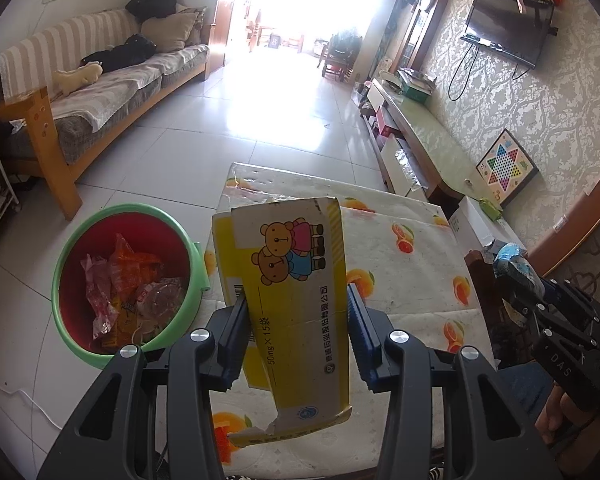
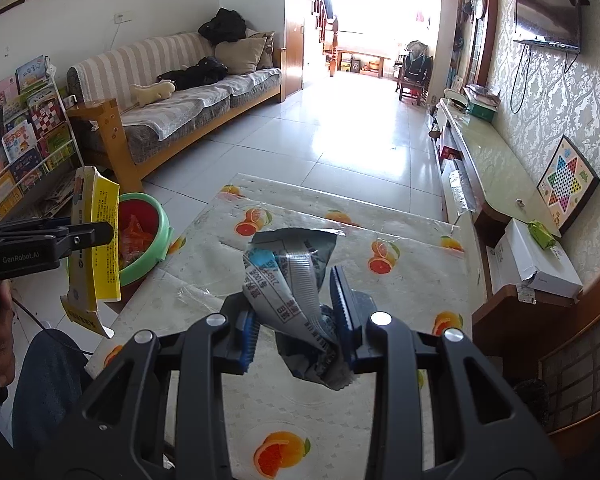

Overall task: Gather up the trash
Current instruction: 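Carry box and packet to the red bucket and open the left tool over it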

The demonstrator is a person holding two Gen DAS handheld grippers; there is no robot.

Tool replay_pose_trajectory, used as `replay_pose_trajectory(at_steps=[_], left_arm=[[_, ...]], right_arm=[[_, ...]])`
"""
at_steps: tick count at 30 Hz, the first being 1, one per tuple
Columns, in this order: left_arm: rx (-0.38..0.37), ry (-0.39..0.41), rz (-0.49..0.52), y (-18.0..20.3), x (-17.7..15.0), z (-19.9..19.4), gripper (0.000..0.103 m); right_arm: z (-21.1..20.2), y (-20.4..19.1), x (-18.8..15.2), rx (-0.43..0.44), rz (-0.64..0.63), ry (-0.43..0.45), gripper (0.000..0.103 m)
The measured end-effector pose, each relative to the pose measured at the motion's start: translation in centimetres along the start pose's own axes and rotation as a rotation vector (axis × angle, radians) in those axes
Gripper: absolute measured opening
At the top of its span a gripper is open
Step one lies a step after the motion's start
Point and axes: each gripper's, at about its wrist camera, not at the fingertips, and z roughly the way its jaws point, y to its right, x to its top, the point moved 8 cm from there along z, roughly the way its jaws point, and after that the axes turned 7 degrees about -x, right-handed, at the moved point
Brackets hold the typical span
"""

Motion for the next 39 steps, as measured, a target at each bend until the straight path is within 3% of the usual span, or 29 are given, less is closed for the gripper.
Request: replay_pose_trajectory(at_steps=[11,24,39], left_arm=[[0.043,0.04,-0.034,-4.4,1.6,-1.2,0.042],[0.16,0.076,-0.122,-13.9,3.9,-3.9,0.042],[0.206,0.09,-0.193,-21.2,6.0,-2.7,0.042]], right_arm=[[2.0,-4.5,2.3,0.044,-0.06,0.009,0.032],[4.8,-14.0,6.5,0.173,-0.137,0.036,0.032],[7.6,-22.0,9.1,0.27,-0.201,0.027,0.032]])
